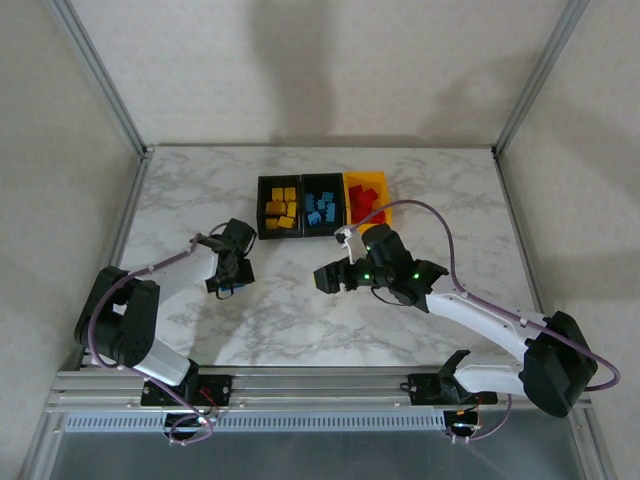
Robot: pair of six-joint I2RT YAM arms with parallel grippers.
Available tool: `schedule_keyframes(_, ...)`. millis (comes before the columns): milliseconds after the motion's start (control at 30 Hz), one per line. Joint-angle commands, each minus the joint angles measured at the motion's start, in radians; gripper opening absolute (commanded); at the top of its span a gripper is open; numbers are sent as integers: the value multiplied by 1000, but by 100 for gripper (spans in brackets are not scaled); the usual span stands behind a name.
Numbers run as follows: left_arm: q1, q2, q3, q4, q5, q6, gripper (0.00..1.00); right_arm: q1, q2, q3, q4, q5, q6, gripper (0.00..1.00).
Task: Sort the legos into containers by color
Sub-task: Pick up the lego from the middle-left of the table.
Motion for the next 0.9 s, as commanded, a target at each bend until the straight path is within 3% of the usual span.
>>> schedule_keyframes(0, 9, 10, -10, 2, 17, 17, 60, 1, -1, -16, 30, 3, -4, 77)
schedule_keyframes(67, 8, 3, -6, -4, 23, 16, 55, 2, 1, -16, 27, 5, -4, 76)
schedule_keyframes(233, 8, -42, 34, -28, 40, 11, 54, 2, -17, -19, 14, 22, -3, 76)
schedule_keyframes(433, -24, -16, 164, -39, 60, 0, 53, -27, -37, -22, -23, 139, 53, 76)
schedule_keyframes(867, -180, 283, 687, -93, 57, -20, 52, -147, -233, -69, -126, 235, 150, 77)
